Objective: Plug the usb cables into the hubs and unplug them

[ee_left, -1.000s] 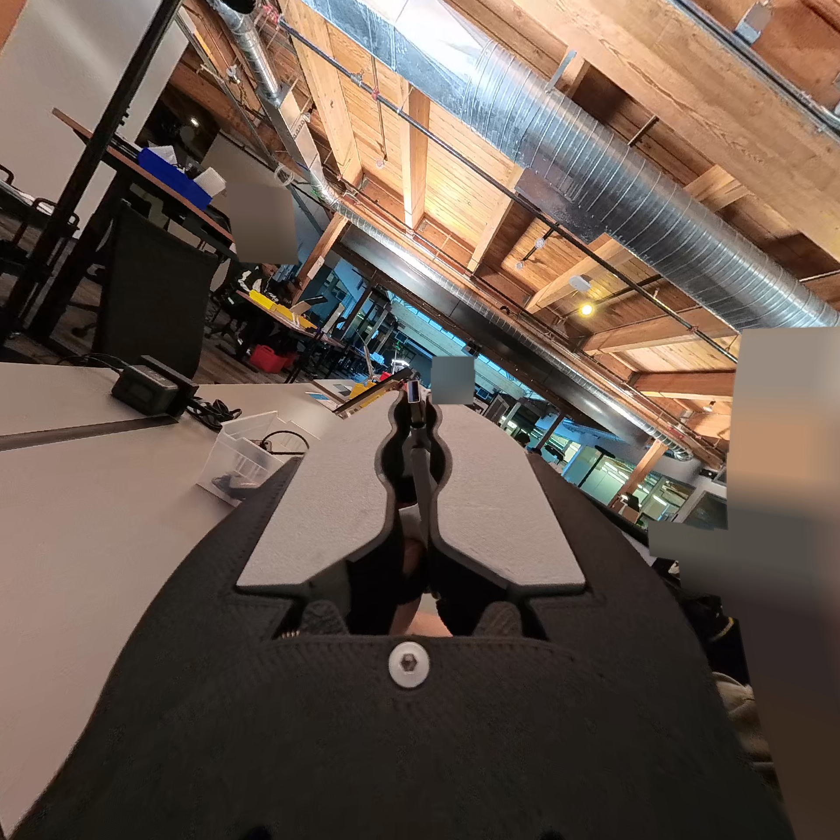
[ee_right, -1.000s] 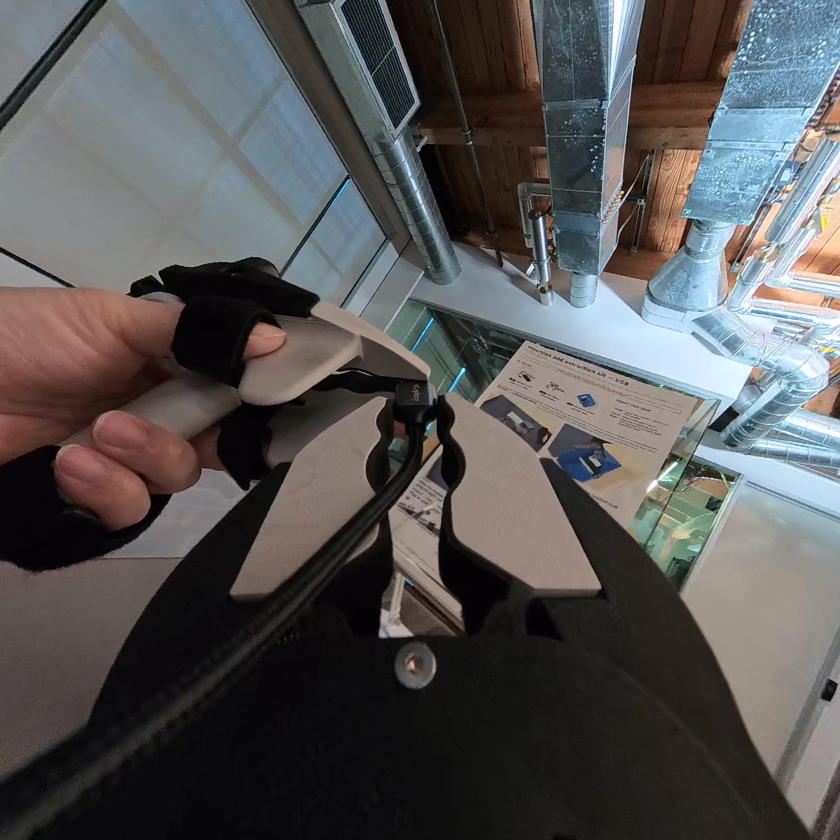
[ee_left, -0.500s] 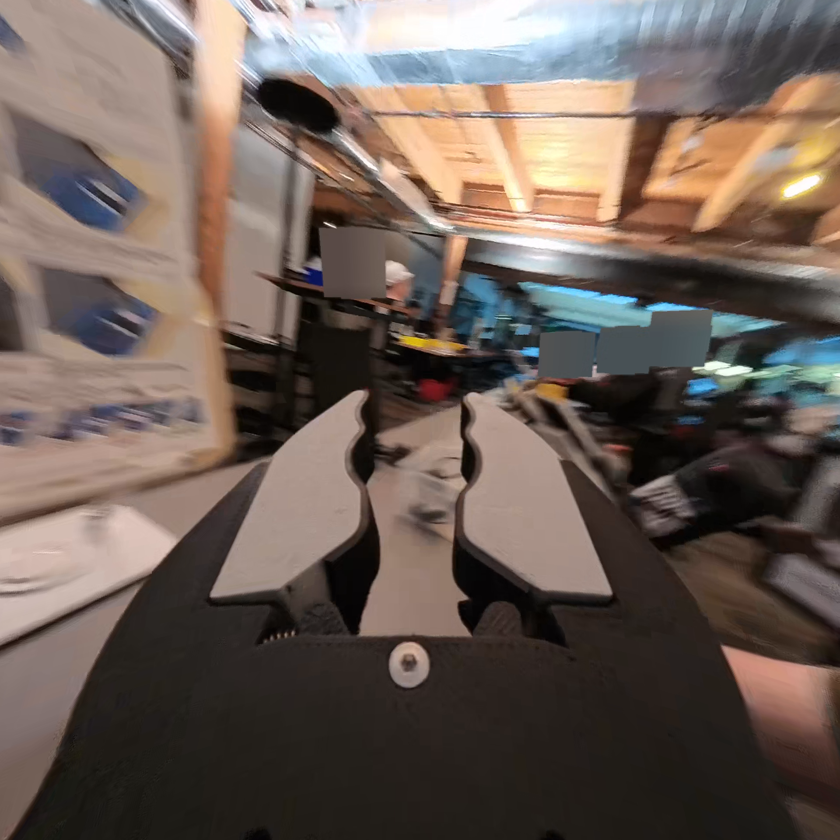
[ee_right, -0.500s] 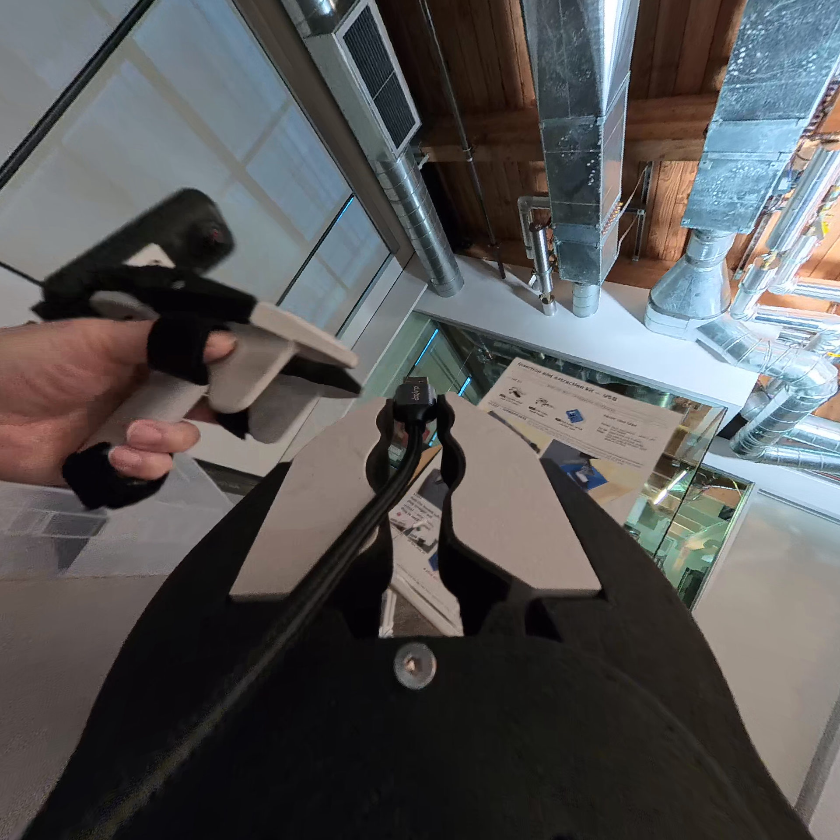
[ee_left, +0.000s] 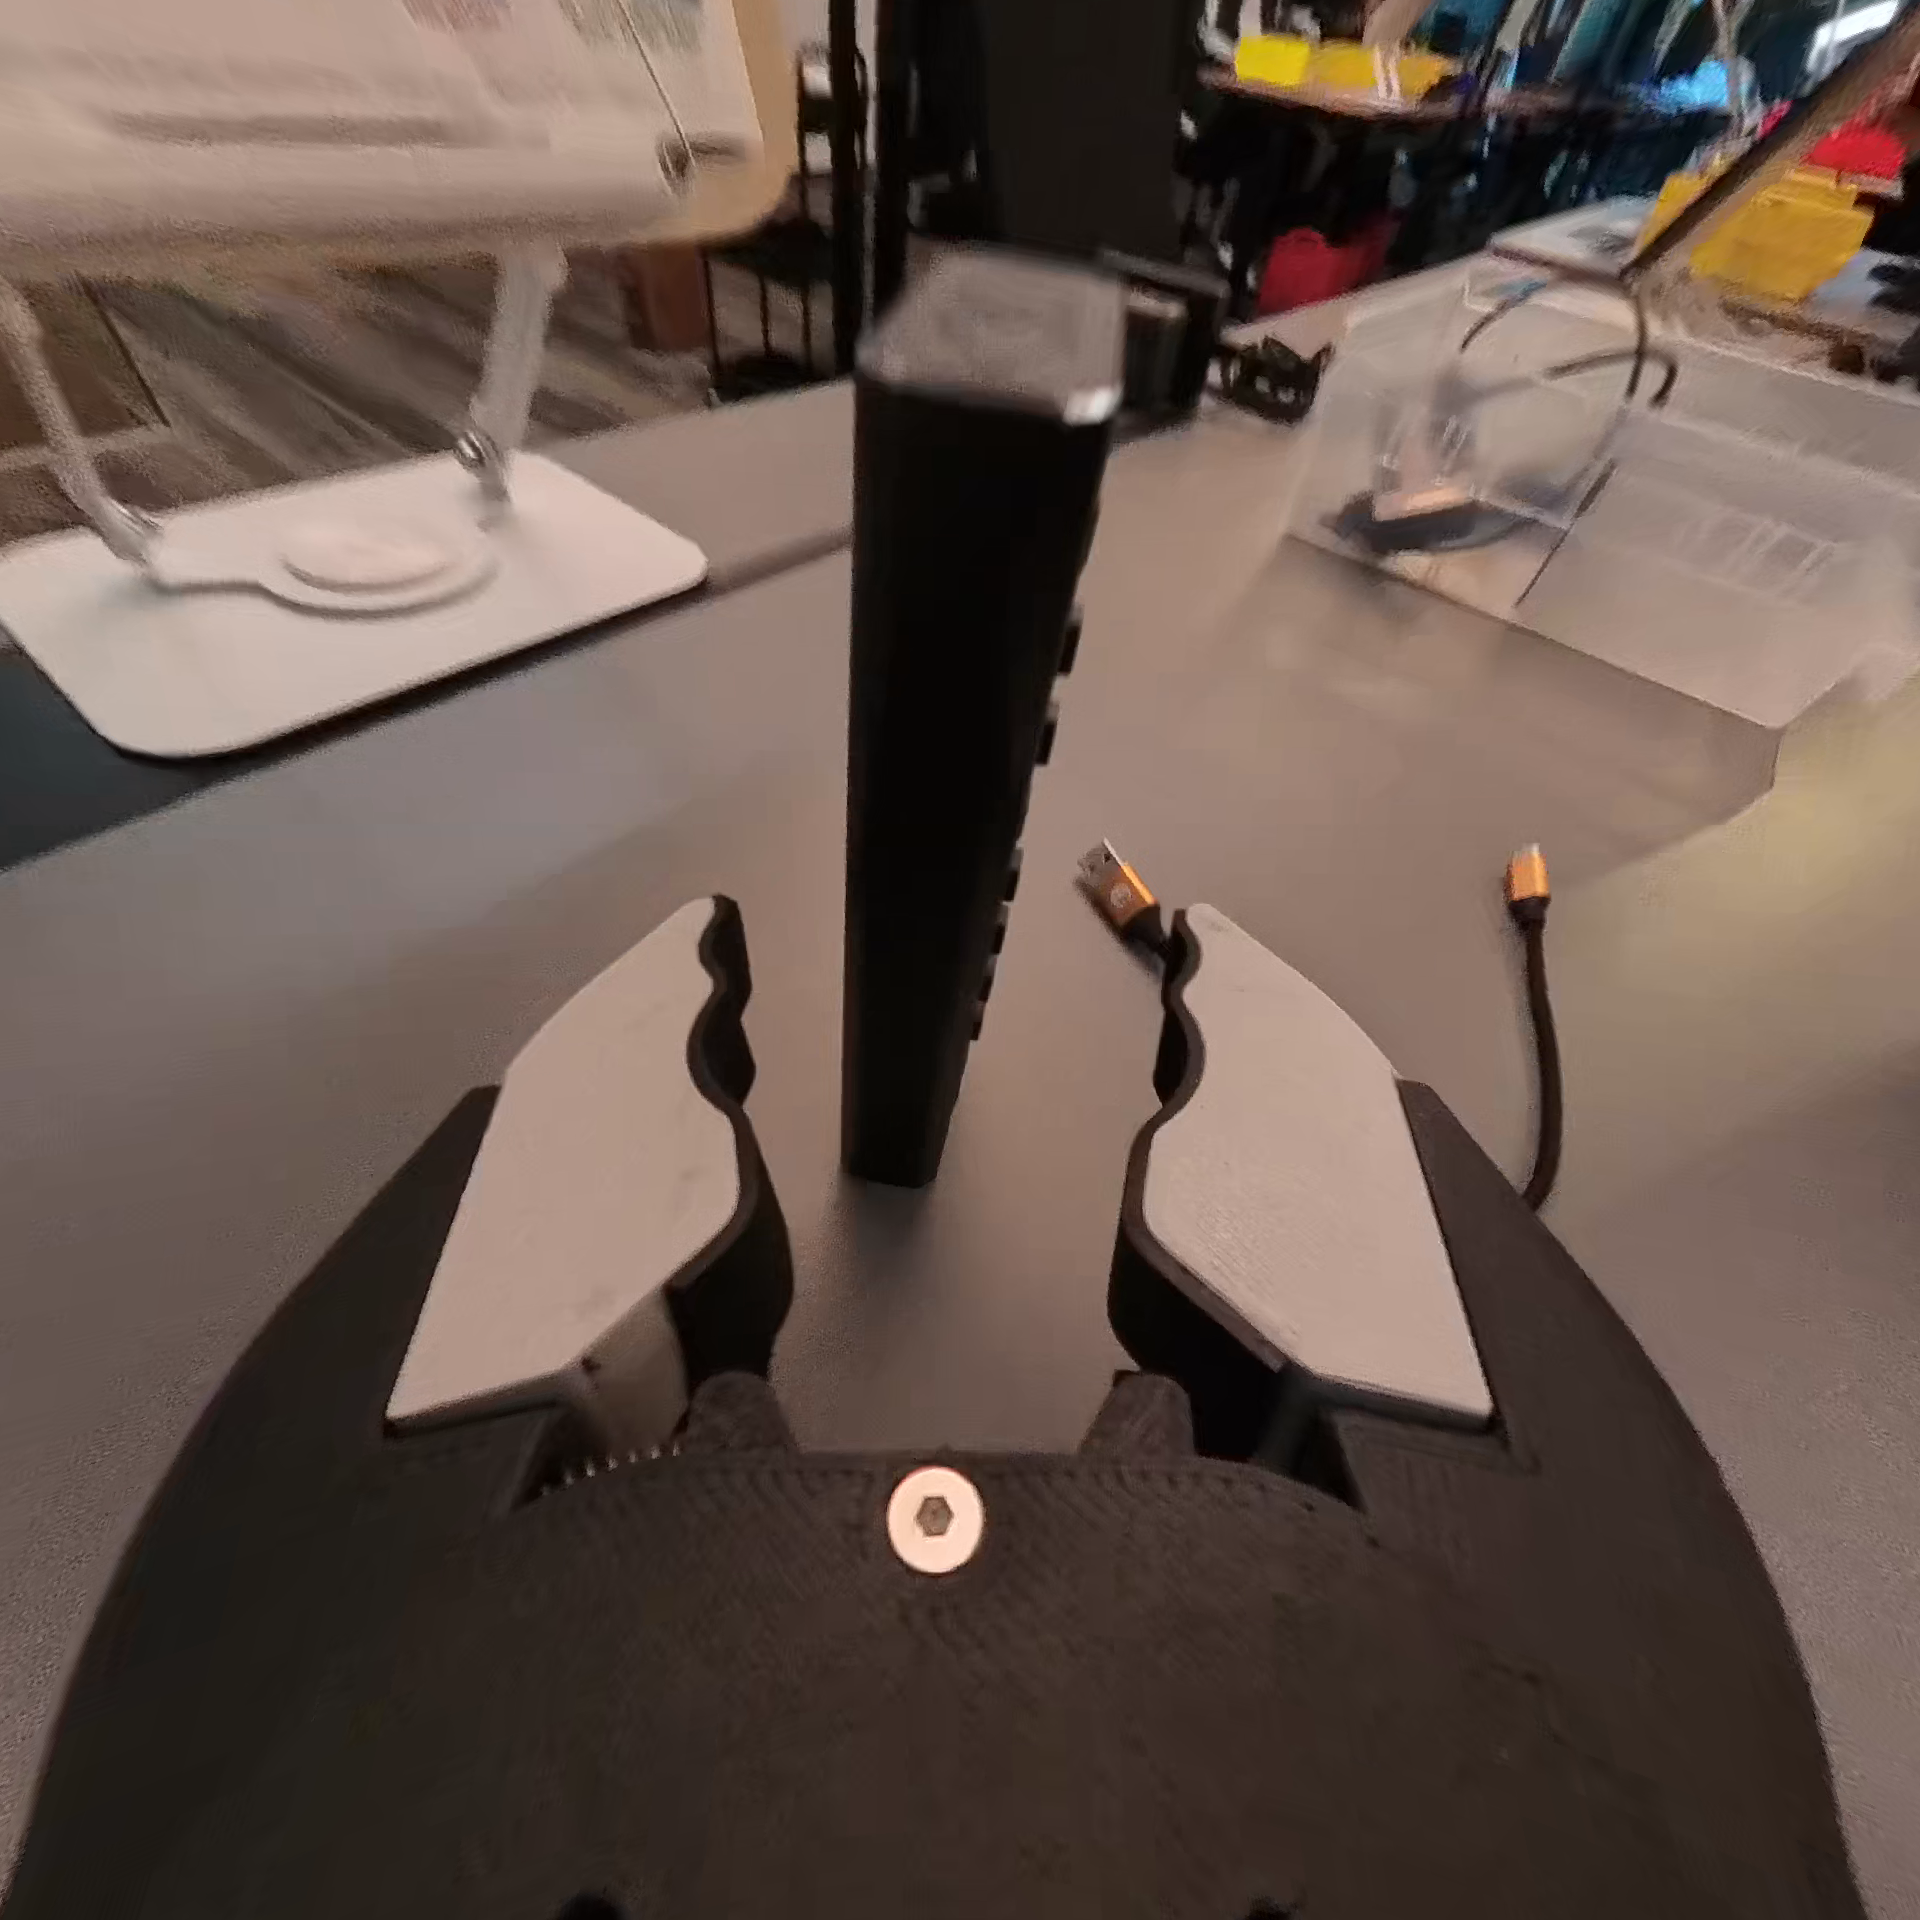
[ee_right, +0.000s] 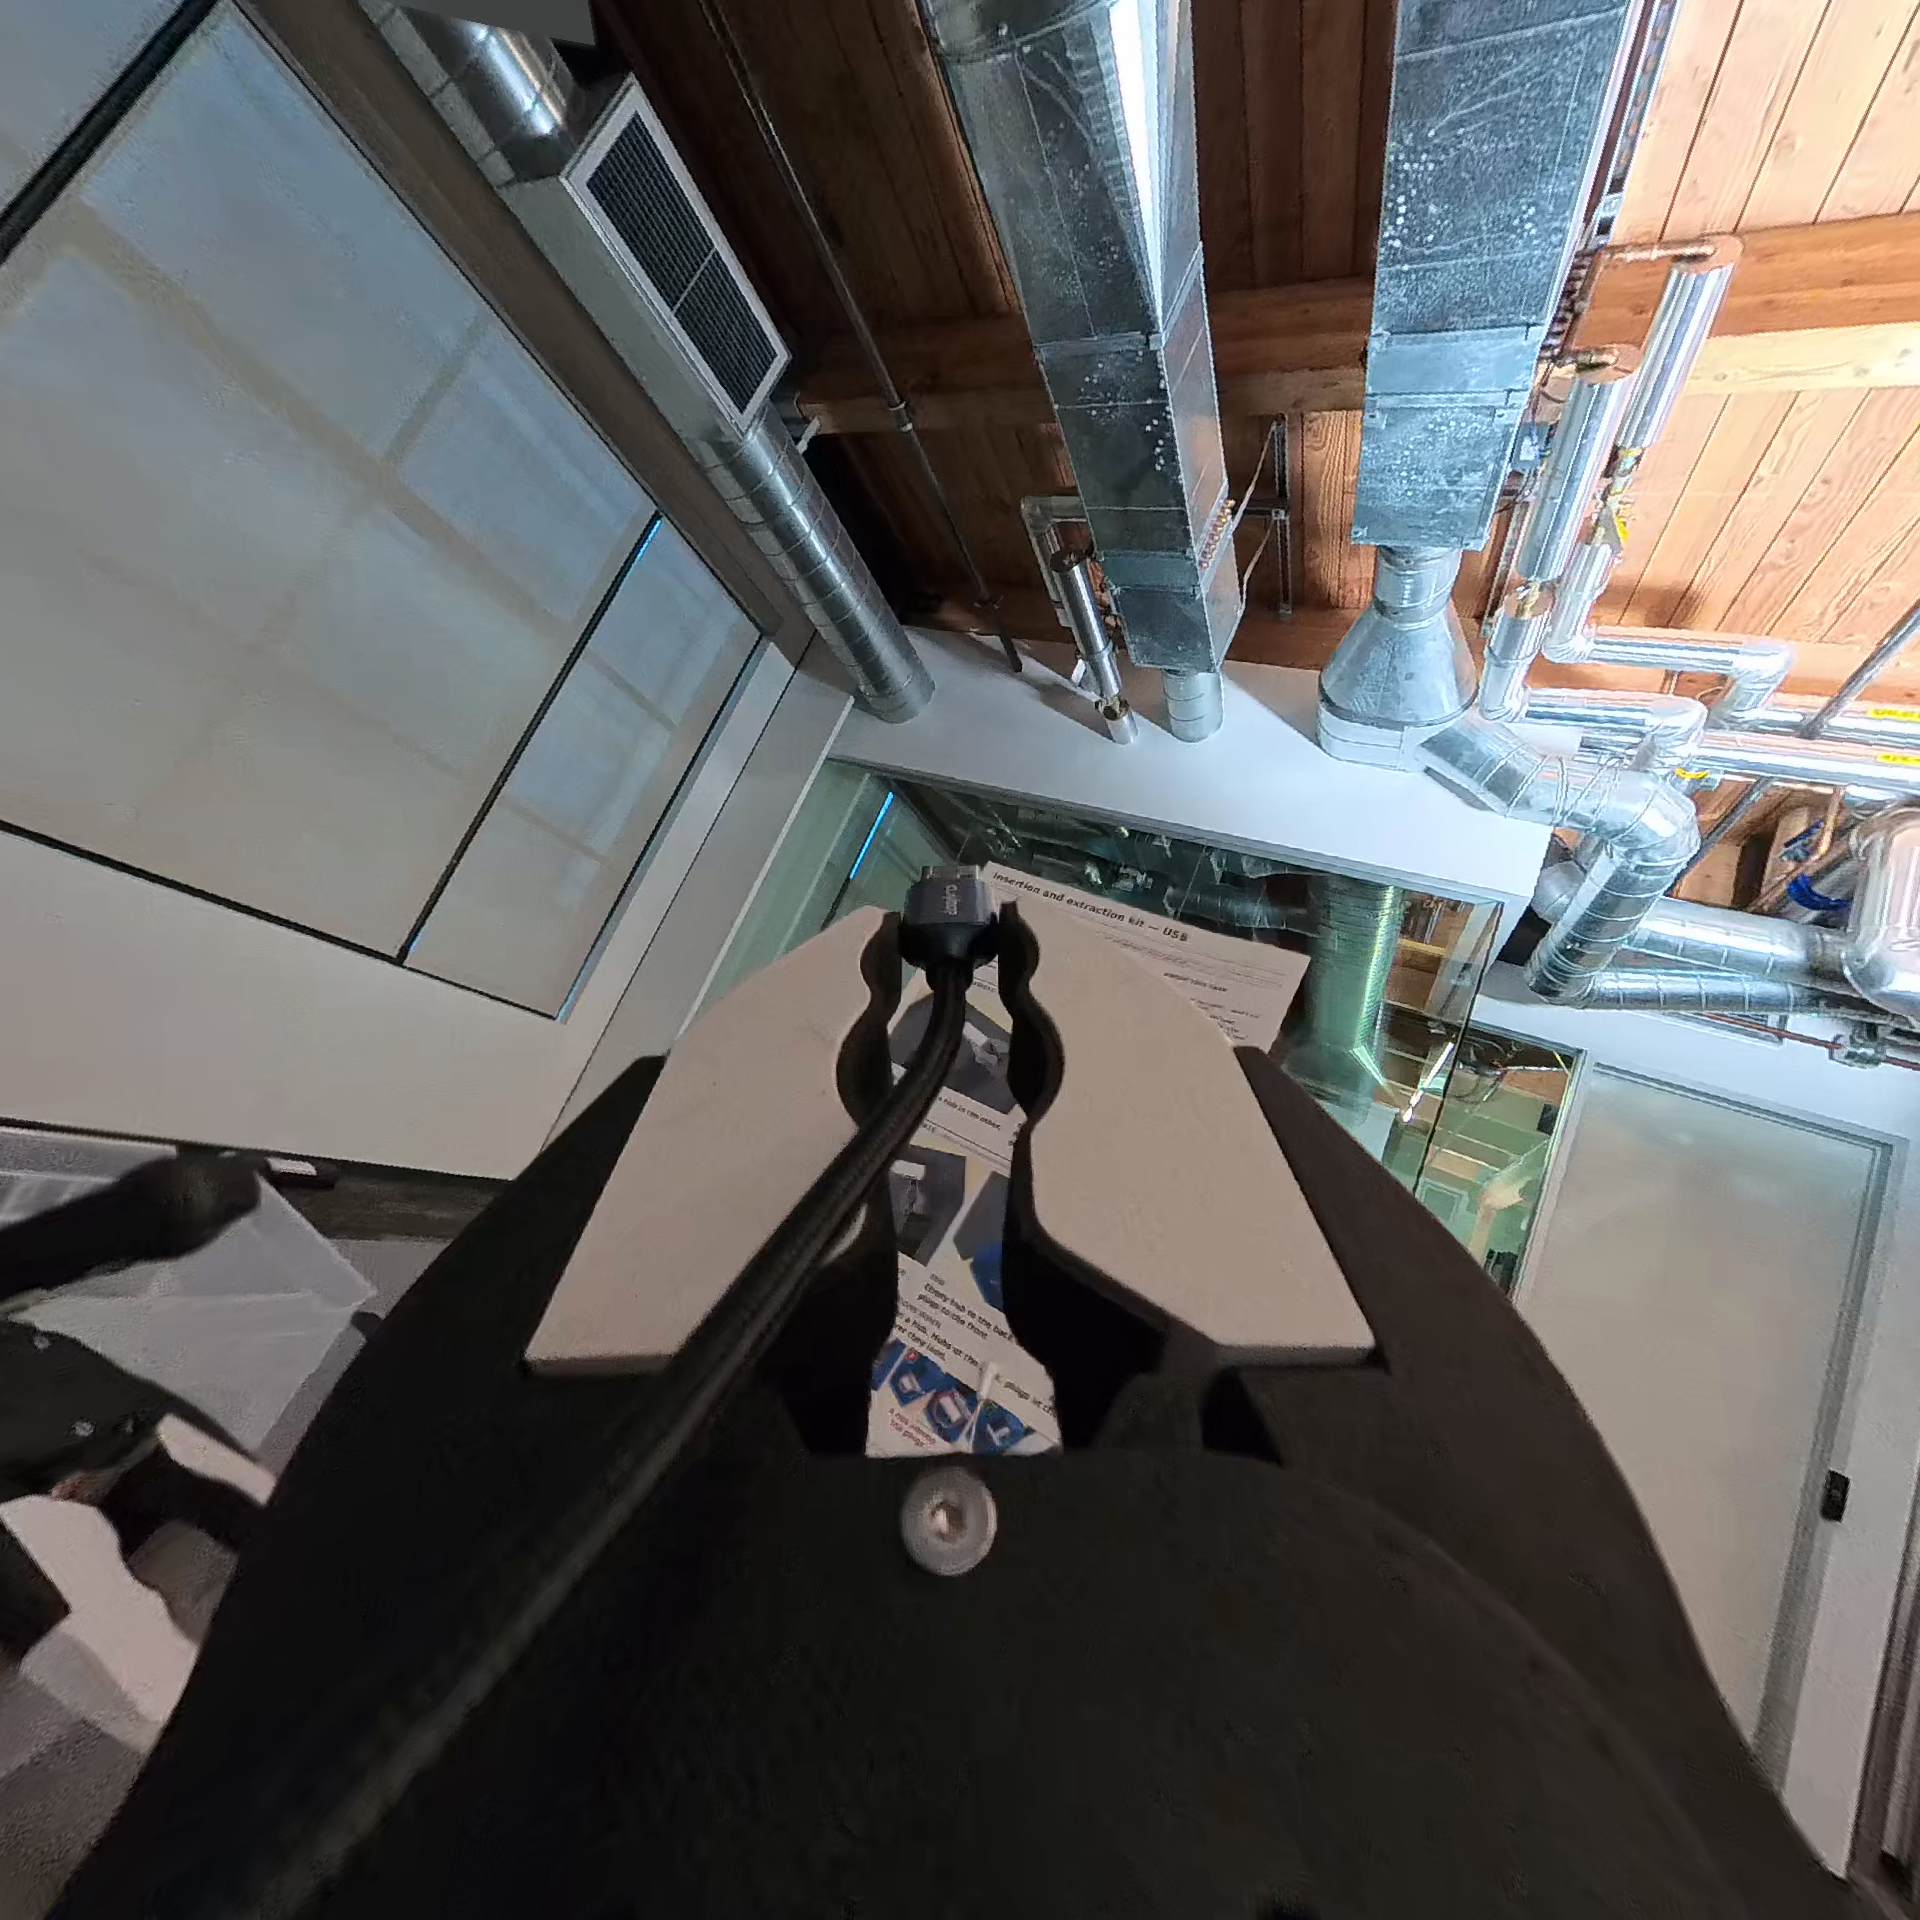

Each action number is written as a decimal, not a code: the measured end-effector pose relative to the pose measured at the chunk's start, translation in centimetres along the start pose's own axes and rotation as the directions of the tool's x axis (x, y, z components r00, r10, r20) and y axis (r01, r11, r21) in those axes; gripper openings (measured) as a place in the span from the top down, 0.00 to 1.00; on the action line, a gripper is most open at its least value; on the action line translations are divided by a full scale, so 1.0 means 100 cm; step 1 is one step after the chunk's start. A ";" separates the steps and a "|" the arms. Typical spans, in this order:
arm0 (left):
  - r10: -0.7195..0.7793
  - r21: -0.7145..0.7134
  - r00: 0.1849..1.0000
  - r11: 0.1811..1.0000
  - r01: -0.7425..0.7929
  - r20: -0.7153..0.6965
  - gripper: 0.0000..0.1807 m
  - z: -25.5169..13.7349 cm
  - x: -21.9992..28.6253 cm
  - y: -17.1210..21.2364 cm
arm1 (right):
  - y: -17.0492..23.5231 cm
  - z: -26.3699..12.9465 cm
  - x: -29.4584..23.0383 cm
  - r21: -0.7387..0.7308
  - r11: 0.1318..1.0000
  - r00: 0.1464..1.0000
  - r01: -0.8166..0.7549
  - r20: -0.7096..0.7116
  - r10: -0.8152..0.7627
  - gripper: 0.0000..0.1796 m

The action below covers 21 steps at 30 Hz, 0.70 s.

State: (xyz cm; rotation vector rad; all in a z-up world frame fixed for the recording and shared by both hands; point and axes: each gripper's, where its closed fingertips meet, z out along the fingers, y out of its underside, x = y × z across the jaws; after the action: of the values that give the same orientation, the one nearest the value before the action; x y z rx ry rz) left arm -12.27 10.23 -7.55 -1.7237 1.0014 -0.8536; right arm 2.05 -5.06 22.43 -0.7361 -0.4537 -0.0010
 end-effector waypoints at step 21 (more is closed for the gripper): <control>-0.216 0.036 0.928 0.971 0.238 -0.304 0.84 0.032 0.047 -0.107 | 0.084 0.018 -0.036 -0.322 0.810 0.832 -0.490 0.105 0.545 0.90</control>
State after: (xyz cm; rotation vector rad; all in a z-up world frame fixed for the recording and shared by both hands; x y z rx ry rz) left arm -4.83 9.67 1.98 -1.7018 0.9616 -1.3169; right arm -0.58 1.79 16.72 -1.1350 -0.4269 0.5412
